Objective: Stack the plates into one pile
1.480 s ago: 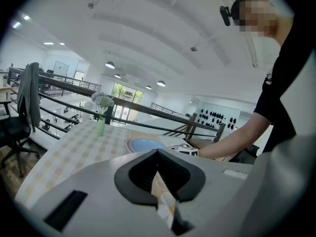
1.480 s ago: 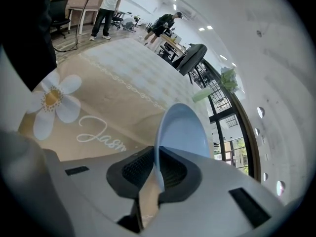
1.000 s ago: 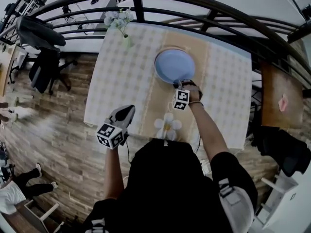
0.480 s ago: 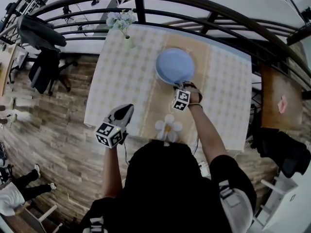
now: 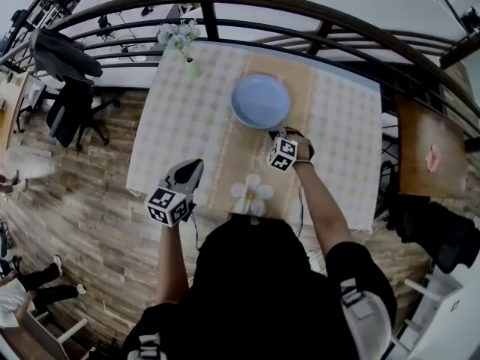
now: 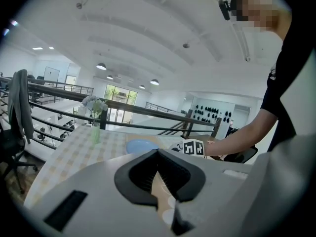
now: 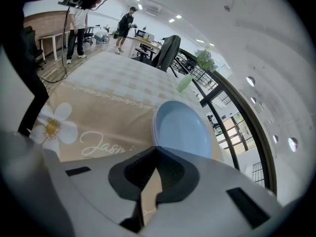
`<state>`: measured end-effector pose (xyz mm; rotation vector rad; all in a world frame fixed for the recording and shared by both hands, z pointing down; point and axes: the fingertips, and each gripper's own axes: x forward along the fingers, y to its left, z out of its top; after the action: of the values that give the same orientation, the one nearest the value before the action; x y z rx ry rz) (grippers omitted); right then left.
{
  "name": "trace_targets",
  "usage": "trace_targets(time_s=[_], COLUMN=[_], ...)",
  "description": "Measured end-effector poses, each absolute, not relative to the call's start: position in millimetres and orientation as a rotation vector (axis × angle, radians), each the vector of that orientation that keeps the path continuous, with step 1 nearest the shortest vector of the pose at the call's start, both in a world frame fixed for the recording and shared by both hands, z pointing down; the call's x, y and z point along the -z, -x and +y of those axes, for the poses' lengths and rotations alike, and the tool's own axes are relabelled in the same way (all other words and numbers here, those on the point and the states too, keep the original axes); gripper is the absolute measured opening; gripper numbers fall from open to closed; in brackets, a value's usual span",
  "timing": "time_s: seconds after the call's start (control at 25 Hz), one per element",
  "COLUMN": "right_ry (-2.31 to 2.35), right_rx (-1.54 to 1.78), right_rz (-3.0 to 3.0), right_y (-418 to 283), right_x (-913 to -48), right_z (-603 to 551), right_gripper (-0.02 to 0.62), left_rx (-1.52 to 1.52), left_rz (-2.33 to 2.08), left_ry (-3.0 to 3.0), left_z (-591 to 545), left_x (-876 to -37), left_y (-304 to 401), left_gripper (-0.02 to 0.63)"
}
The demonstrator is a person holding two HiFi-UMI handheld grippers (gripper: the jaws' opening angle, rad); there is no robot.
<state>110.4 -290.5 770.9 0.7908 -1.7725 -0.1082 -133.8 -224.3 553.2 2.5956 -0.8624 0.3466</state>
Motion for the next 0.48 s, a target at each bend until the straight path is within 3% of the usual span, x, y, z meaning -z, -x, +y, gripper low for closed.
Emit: trace_targets(time_s=[0.48], right_ry=[-0.944], right_rx=[-0.075], right_rz=[-1.879], right_y=[-180.3], right_x=[-728.4], right_z=[-253.9], right_gripper=[-0.003], left_rx=[-0.38], left_rz=[-0.923], left_ry=[-2.589], left_z=[-181.4], left_x=[-550.6], left_y=[98.2], left_gripper=[0.002])
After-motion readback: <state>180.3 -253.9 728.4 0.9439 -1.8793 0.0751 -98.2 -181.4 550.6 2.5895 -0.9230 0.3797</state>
